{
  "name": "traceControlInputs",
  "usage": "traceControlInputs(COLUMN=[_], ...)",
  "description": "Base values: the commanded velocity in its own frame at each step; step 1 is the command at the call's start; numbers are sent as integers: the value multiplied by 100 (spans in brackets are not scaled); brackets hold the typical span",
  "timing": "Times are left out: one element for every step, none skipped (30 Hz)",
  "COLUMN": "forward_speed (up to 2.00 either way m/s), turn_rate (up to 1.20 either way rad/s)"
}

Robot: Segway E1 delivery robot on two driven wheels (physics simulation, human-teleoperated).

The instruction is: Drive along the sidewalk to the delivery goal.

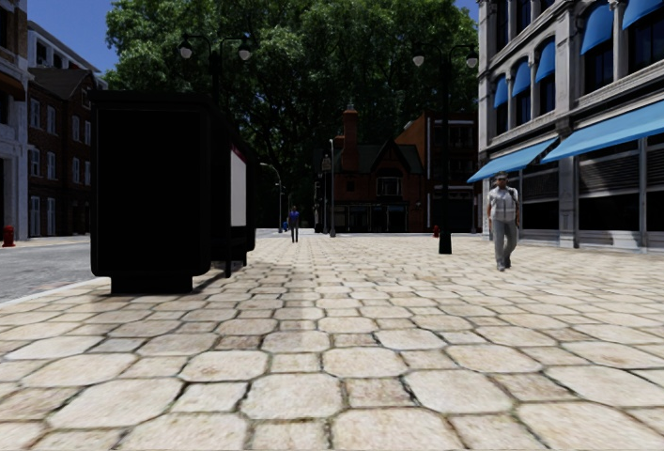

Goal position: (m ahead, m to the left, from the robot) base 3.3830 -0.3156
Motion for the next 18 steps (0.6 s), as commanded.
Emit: traceControlInputs(forward_speed=[200,200,200,200,200,200,200,200,200,200,200,200,200,200,200,200,200,200], turn_rate=[0,0,0,0,0,0,0,0,0,0,0,0,0,0,0,0,0,0])
